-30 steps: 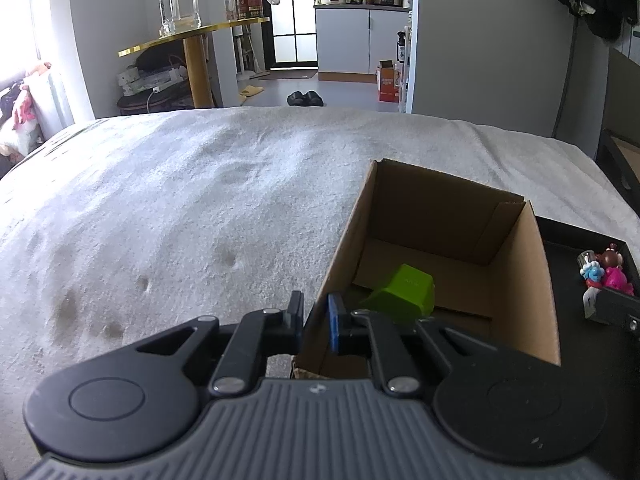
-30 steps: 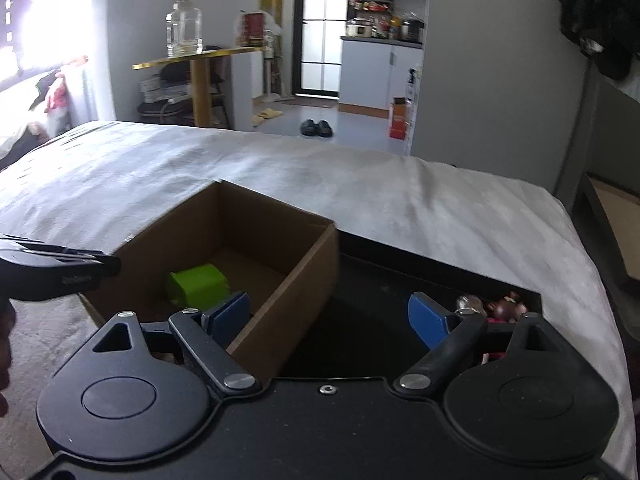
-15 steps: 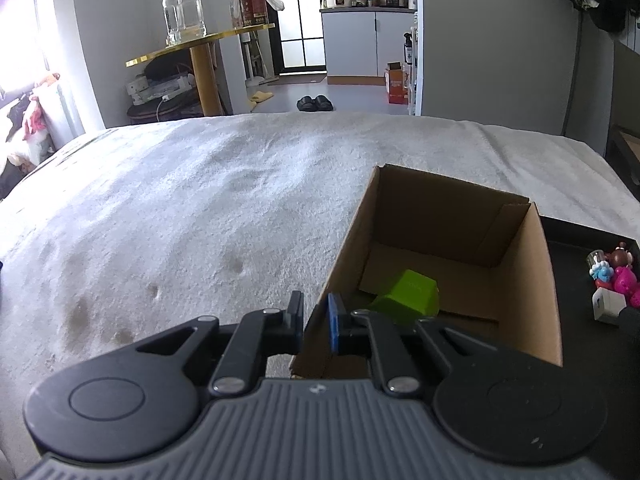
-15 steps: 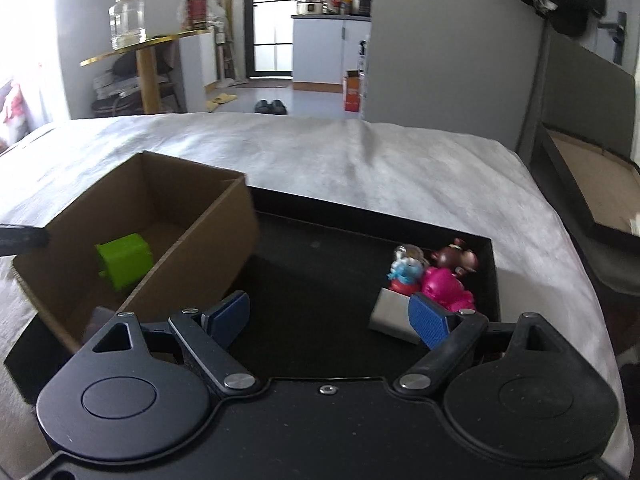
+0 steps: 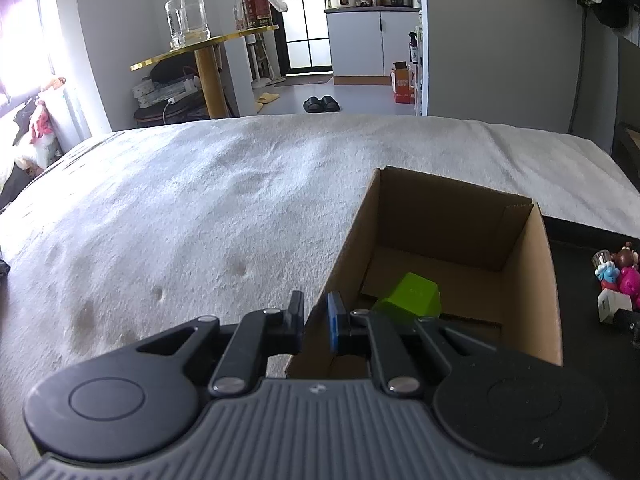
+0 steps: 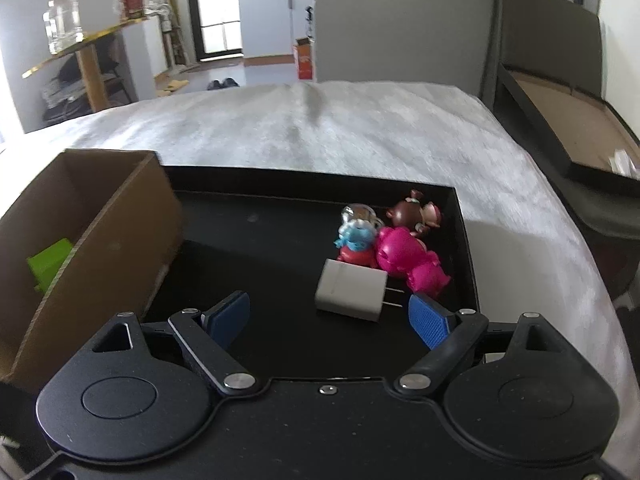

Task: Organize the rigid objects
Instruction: 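Move the right gripper to the white block and close on it, then carry the white block with the right gripper and release it into the box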

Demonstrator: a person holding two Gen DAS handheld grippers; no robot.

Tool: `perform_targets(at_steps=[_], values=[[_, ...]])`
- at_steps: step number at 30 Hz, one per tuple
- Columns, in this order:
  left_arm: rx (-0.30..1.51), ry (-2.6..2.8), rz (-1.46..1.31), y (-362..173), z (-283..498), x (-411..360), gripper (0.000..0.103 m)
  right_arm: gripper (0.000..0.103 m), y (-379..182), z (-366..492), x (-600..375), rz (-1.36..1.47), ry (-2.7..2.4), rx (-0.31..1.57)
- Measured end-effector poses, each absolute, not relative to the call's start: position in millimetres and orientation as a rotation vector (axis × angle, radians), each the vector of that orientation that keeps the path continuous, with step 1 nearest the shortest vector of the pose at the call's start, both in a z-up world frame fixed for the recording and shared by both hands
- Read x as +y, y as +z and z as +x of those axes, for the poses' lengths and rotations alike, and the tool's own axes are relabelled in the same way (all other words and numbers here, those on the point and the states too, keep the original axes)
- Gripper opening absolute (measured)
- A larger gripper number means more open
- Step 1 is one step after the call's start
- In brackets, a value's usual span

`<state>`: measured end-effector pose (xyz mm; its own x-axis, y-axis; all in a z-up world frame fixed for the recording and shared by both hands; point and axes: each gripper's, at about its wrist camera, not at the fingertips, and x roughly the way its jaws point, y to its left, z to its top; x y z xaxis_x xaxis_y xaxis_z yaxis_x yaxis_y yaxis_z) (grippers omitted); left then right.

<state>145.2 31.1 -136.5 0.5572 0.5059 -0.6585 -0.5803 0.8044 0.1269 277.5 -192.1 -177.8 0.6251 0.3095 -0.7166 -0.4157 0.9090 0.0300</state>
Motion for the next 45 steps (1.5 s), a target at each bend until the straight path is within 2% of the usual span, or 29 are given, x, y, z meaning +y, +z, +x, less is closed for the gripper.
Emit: perform_targets(at_steps=[1,13,24,25,28,45], values=[[0.744,0.636,-0.1,-136,145,32,0.011,0.093,-181,280,-192,-0.136,0.409,0.802],[0.752,0.58,-0.106,-140,140,39,0.011,0.095,-216,301,-191,-0.148,0.333,0.873],[0.733,0.571,-0.134,-142,137,43,0.011,0.098,-225,326,-181,-0.145,0.281,0.888],[0.732,0.571,-0.135,-142,137,43,0.011,0.093,-225,328,-180,-0.143,0.274,0.887],[0.729,0.572,-0.137,-142,138,42,0.011,0.062,-221,329,-178,-0.13,0.288,0.877],[0.726,0.594,-0.152,-143,138,41,0.011,0.061,-182,284,-174,-0.122,0.344,0.873]])
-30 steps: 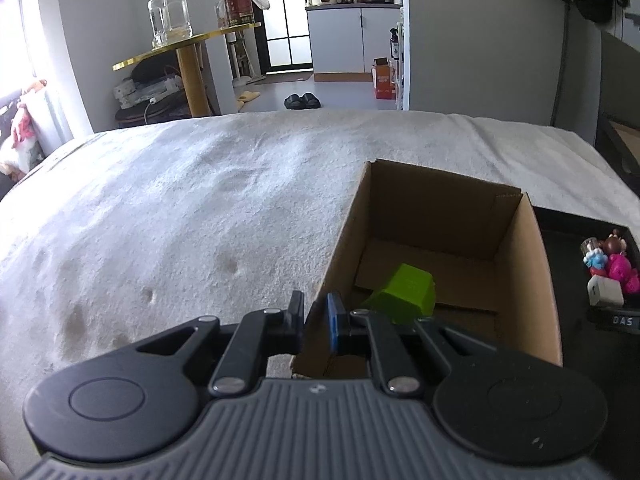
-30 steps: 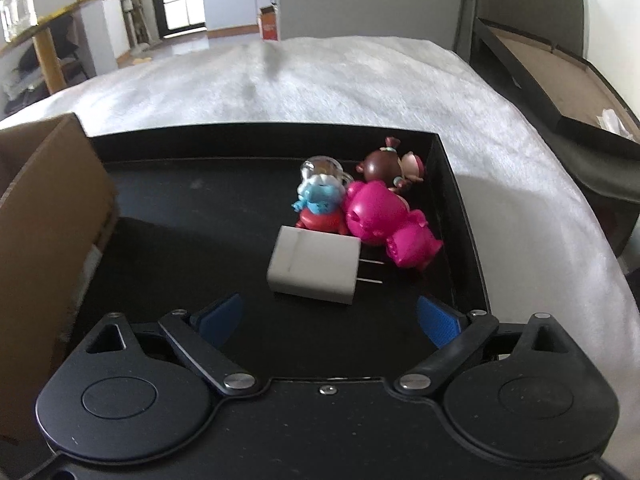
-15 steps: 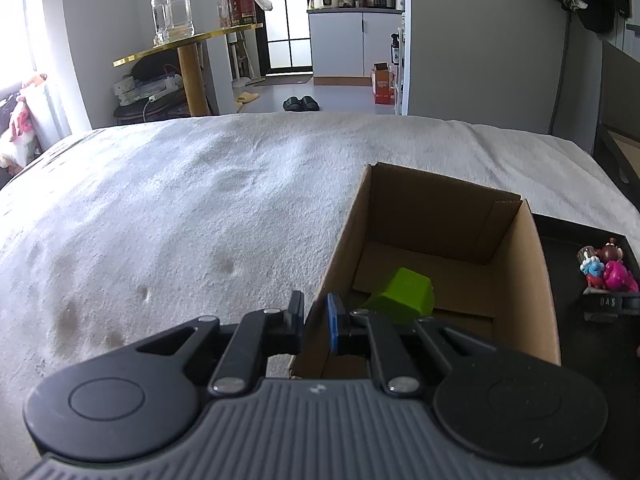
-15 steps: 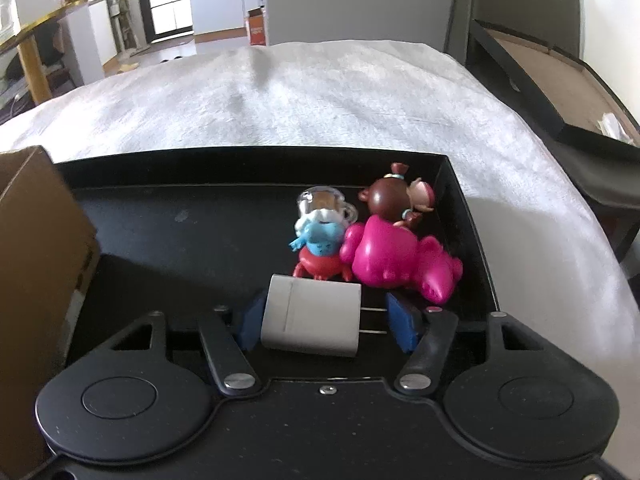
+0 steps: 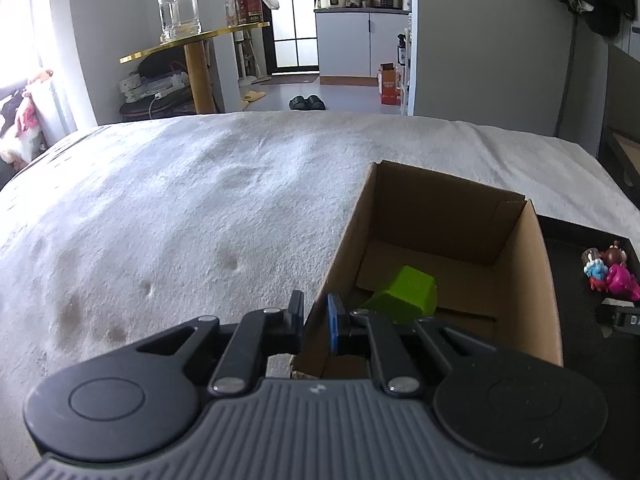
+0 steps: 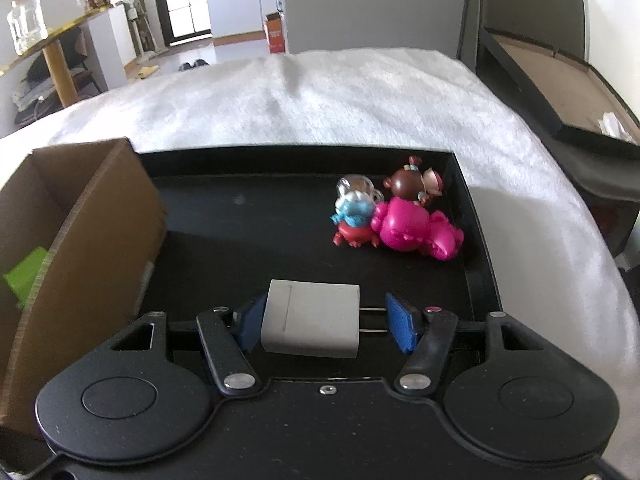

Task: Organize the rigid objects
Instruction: 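Carry the white block with the right gripper and release it into the box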

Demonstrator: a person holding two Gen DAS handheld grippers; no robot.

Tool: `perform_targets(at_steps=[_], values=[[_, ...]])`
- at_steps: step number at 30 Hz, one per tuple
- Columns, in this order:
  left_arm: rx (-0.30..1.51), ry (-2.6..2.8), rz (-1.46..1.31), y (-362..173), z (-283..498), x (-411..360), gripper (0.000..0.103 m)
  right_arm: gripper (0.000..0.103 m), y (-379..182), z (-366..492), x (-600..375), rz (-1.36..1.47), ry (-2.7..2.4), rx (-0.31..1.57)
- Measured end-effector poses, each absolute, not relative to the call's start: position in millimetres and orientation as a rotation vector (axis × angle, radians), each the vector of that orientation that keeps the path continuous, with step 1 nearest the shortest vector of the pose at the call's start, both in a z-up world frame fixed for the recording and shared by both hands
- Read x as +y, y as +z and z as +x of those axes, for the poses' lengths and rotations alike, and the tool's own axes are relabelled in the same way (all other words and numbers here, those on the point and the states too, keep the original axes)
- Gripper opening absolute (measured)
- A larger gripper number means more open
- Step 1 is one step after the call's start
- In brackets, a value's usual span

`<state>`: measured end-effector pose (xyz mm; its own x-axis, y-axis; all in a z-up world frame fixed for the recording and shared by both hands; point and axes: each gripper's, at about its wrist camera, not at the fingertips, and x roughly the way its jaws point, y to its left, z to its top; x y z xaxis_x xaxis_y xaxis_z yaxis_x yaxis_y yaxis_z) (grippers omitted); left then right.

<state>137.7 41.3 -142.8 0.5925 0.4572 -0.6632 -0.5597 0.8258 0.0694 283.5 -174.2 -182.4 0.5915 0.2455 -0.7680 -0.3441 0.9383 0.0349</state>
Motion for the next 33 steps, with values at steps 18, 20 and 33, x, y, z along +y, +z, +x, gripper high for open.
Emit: perform_targets(at_steps=[18,20,33], values=[[0.715,0.574,-0.184,-144,135,48,0.011,0.061,-131,249,-147,-0.149,0.526,0.722],[0.714,0.574,-0.182,-144,134,48,0.011,0.061,-125,244,-141,-0.163,0.545,0.705],[0.714,0.565,-0.196,-143,133,49,0.011,0.061,-107,221,-107,-0.211,0.701,0.66]])
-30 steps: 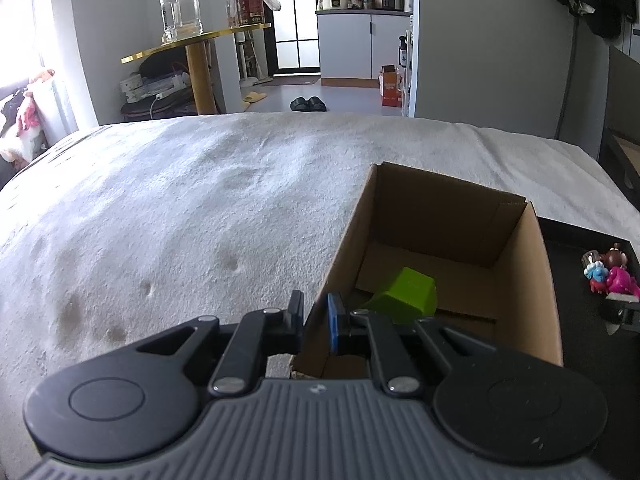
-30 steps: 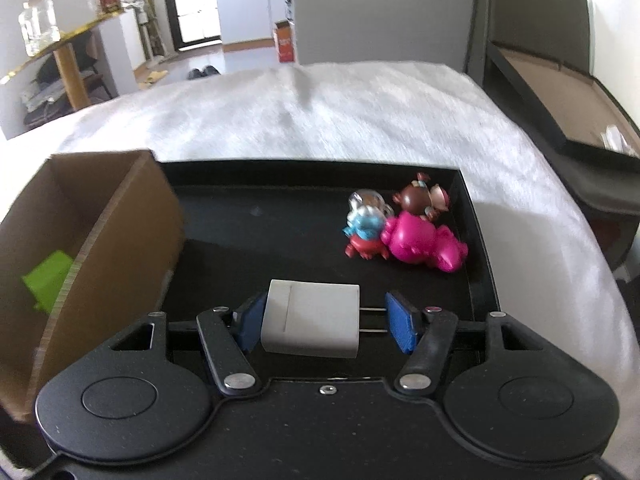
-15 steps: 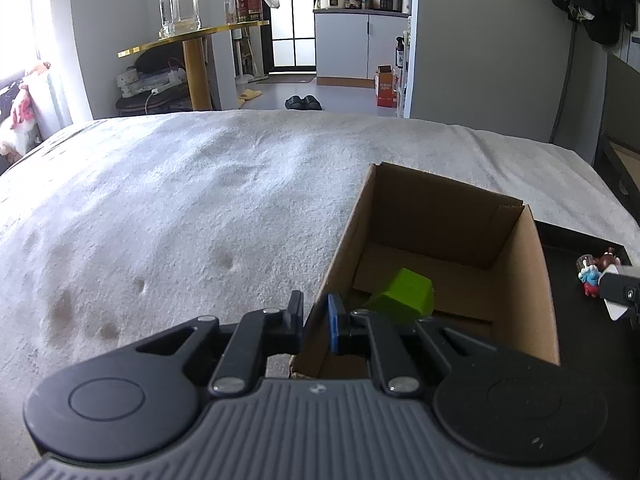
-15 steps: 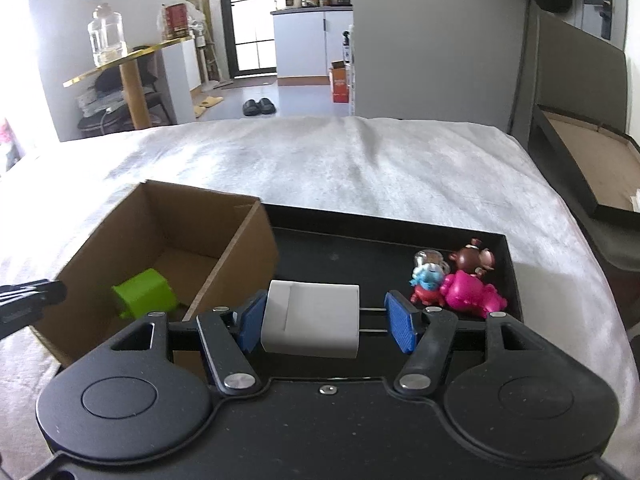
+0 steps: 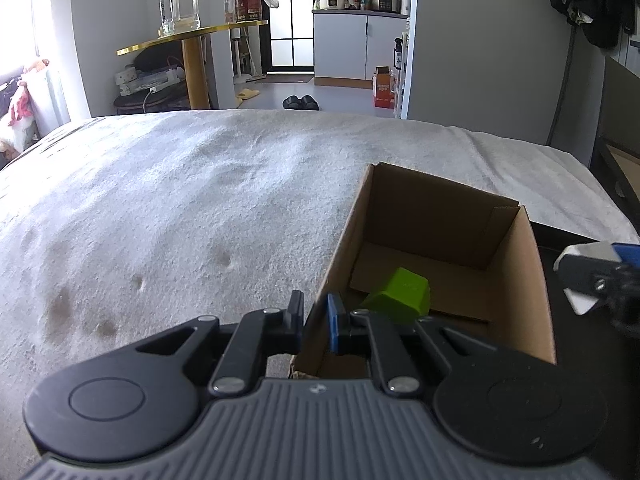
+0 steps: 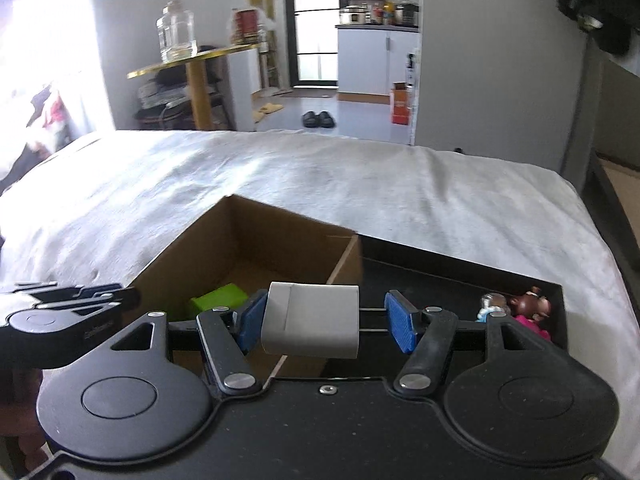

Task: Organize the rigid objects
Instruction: 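Carry the white block with the right gripper and release it into the box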

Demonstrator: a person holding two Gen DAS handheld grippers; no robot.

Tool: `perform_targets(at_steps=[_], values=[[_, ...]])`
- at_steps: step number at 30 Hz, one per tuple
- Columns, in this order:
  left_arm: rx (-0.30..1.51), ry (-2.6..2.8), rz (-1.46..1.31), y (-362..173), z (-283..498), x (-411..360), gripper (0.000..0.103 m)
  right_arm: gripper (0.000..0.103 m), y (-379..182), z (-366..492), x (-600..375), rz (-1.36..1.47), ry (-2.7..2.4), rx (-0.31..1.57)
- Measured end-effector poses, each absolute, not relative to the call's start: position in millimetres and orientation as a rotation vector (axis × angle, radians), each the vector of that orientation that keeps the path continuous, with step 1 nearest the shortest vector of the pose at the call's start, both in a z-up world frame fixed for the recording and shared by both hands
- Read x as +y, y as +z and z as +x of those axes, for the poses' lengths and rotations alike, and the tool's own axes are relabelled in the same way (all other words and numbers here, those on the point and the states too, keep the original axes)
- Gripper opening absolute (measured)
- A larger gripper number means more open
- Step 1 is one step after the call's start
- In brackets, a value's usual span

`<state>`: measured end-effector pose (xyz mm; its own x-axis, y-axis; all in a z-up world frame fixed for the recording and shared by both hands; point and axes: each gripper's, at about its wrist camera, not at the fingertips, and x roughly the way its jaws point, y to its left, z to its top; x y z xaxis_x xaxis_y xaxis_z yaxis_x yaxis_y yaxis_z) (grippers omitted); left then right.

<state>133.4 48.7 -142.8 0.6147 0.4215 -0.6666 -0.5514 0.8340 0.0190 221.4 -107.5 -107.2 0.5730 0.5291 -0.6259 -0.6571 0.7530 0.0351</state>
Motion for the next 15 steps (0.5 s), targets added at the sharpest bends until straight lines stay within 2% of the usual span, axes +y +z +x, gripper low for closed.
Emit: perform_targets(at_steps=[15], values=[[0.687,0.548,-0.255,-145,129,55,0.011,0.061,-115,212,-63,-0.339,0.798,0.636]])
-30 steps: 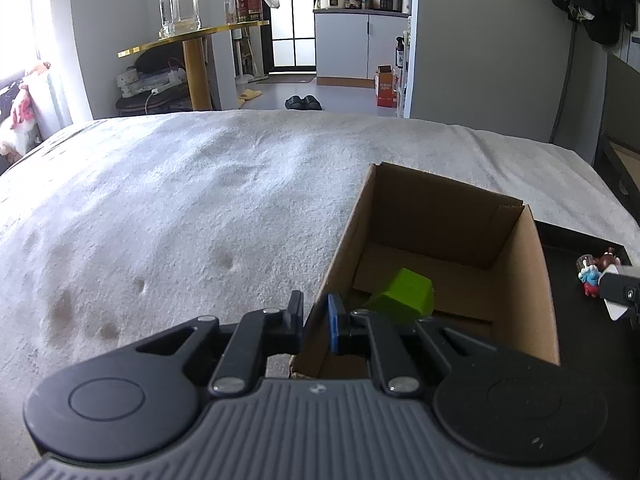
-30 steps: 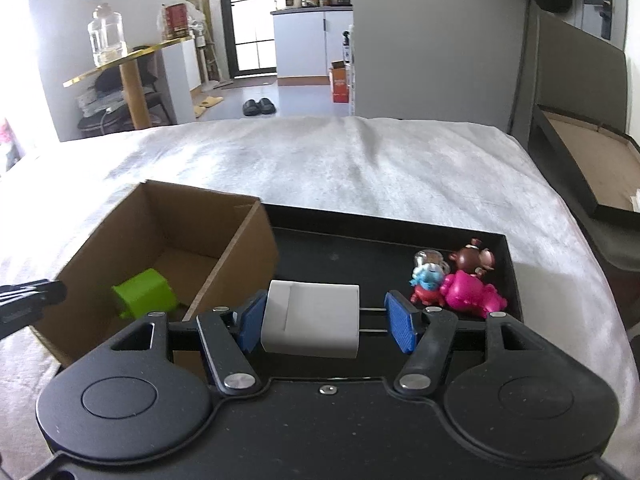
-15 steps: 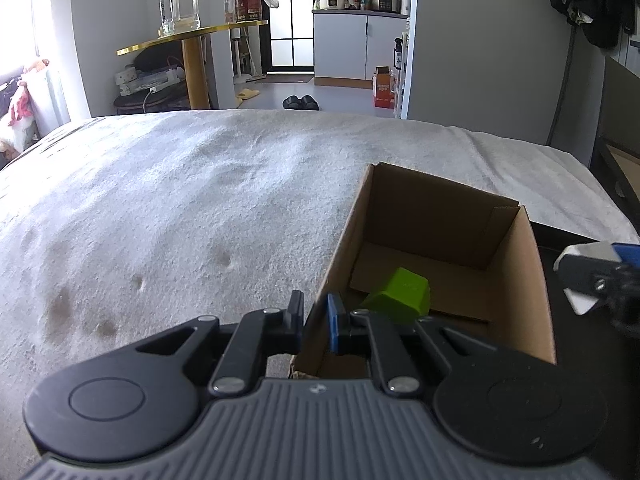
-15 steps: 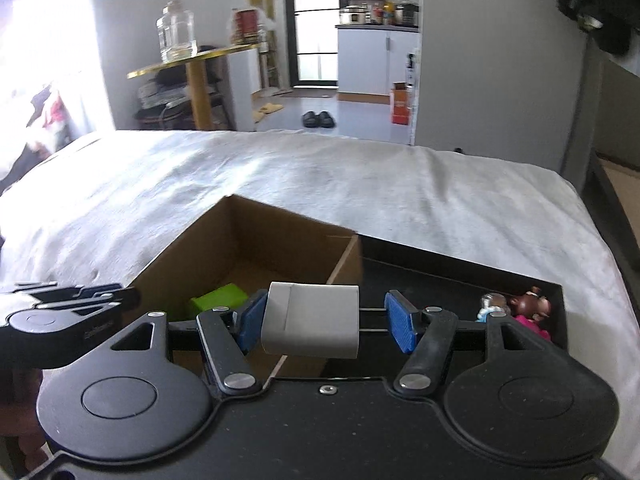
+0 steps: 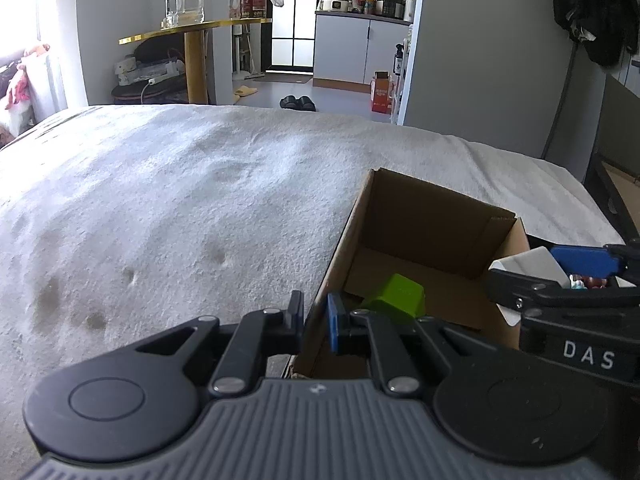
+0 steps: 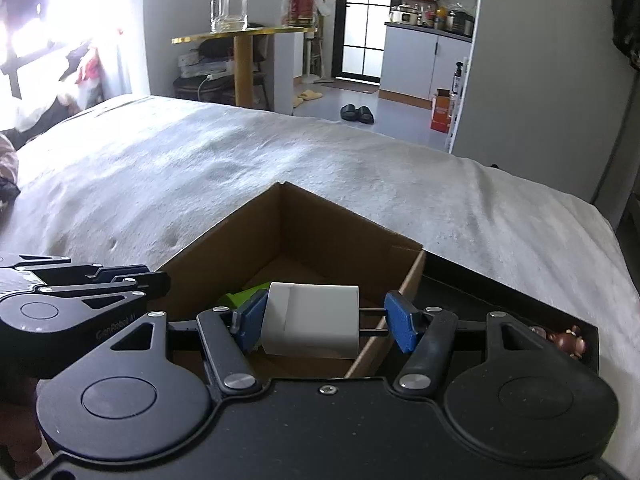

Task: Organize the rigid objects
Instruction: 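Carry the white block with the right gripper and release it into the box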

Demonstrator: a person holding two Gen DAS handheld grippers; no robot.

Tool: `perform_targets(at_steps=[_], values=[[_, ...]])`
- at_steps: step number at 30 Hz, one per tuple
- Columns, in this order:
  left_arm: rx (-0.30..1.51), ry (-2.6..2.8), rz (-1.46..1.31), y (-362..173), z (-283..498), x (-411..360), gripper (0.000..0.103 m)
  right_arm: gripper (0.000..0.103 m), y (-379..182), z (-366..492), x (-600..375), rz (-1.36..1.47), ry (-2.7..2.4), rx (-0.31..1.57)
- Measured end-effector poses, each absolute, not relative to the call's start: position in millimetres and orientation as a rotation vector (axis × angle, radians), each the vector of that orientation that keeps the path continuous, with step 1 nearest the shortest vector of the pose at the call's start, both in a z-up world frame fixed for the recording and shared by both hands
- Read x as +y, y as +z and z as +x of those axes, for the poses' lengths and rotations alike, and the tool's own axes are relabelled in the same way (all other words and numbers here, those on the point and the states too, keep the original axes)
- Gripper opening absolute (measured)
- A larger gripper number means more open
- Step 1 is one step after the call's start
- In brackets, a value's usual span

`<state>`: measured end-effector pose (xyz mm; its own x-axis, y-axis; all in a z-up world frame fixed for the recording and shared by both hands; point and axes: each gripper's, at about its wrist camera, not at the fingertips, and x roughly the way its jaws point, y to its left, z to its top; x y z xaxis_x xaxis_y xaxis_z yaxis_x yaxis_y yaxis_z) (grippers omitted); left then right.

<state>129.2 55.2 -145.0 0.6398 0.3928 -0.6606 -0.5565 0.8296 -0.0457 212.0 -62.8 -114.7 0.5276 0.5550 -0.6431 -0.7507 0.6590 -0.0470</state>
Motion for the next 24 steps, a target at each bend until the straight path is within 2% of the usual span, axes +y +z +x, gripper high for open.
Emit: perform_targets(at_steps=[9,11,13,24], values=[[0.687,0.545,-0.266,-148,128,60,0.011,0.062,-118,208,-51,-0.392,0.82,0.605],[0.689,0.547,-0.258,-148,130,58,0.012,0.07,-118,207,-50,-0.404,0.81,0.591],[0.687,0.54,-0.262,-147,131,58,0.012,0.072,-118,206,-50,-0.41,0.807,0.582],[0.693,0.553,-0.248,-147,131,54,0.012,0.075,-114,206,-80,-0.364,0.747,0.601]])
